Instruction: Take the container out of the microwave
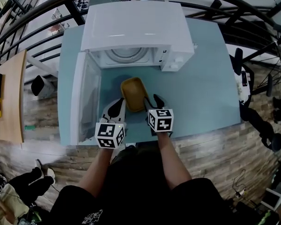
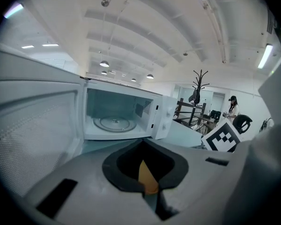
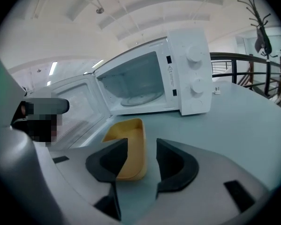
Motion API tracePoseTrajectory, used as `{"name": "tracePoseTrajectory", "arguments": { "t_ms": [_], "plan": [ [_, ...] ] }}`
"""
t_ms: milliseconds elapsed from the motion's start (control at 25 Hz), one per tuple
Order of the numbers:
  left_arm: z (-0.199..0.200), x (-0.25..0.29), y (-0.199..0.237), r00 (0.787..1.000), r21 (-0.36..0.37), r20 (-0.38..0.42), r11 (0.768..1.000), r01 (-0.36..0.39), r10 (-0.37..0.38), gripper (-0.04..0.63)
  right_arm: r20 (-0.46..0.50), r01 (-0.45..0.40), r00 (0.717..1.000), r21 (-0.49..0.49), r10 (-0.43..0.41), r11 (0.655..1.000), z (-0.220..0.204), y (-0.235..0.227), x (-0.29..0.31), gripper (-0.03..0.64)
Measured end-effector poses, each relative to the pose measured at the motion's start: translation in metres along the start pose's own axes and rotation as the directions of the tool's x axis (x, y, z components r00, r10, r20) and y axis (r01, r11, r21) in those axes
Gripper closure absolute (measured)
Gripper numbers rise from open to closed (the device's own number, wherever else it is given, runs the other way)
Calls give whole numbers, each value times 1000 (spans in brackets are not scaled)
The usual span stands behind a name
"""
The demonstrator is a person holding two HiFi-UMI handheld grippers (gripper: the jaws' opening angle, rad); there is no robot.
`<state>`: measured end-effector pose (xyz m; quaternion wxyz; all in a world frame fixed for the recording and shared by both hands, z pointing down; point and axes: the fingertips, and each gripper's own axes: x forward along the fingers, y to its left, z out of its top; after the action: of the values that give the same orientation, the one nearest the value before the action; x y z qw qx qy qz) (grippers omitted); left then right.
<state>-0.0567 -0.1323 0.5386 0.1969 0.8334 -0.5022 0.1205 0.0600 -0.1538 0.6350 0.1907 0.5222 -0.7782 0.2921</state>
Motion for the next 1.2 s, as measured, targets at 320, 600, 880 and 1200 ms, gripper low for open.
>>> {"name": "tracePoseTrajectory", "arguments": {
  "t_ms": [320, 600, 880, 1200],
  "plan": [
    [17, -19, -8, 999, 20, 33, 999, 36, -37, 590, 68, 16, 998, -8, -15, 1000, 24, 13, -35, 512],
    [36, -41, -15, 995, 33, 71, 997, 70, -72, 590, 107, 15, 994, -11, -14, 1000, 34, 33, -68, 597],
    [51, -63, -28, 988, 55, 110, 993, 107, -112, 590, 146, -5, 989, -68, 15, 998, 48, 58, -99, 610],
    [75, -92, -39, 976, 80, 171, 989, 122, -134, 589, 250, -17, 967, -100, 42, 995, 80, 85, -146, 611]
  ]
}}
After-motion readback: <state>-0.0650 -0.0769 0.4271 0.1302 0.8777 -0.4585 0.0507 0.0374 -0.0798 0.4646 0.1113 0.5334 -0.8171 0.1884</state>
